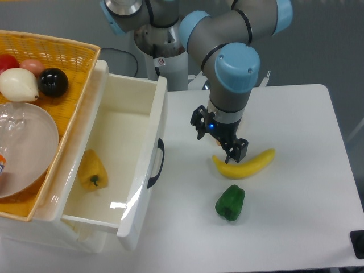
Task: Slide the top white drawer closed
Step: 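Raise the gripper up from above the yellow banana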
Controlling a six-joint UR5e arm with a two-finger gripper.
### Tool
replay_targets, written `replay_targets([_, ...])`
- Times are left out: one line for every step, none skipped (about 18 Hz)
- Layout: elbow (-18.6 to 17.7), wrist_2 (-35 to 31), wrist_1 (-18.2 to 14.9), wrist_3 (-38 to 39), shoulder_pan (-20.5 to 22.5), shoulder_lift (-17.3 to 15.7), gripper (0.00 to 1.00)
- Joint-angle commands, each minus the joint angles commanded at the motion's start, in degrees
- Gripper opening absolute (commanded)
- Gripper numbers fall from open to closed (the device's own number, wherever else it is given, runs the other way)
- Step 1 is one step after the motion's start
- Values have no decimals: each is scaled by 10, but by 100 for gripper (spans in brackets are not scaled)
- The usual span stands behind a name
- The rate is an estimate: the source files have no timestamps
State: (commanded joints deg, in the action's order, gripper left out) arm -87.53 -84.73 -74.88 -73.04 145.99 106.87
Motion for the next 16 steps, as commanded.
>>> replay_targets([-2,0,0,0,-2,0,100])
replay_targets([-1,1,0,0,-2,1,100])
replay_targets([0,3,-1,-1,-1,3,100])
replay_targets([-1,3,0,-1,-2,4,100])
replay_targets([-2,2,0,0,-2,6,100])
replay_targets([-3,1,0,0,-3,9,100])
replay_targets([-3,1,0,5,-2,10,100])
replay_targets([-3,0,0,4,0,11,100])
replay_targets([-3,-1,0,4,2,11,100])
replay_targets([-3,0,1,5,3,15,100])
replay_targets([-2,0,4,5,4,20,100])
replay_targets([-2,1,16,6,7,24,100])
replay_targets([-4,2,25,8,8,27,100])
replay_targets([-4,3,27,10,8,28,100])
replay_targets([-4,4,27,21,8,29,100])
replay_targets([-5,4,27,38,7,29,100])
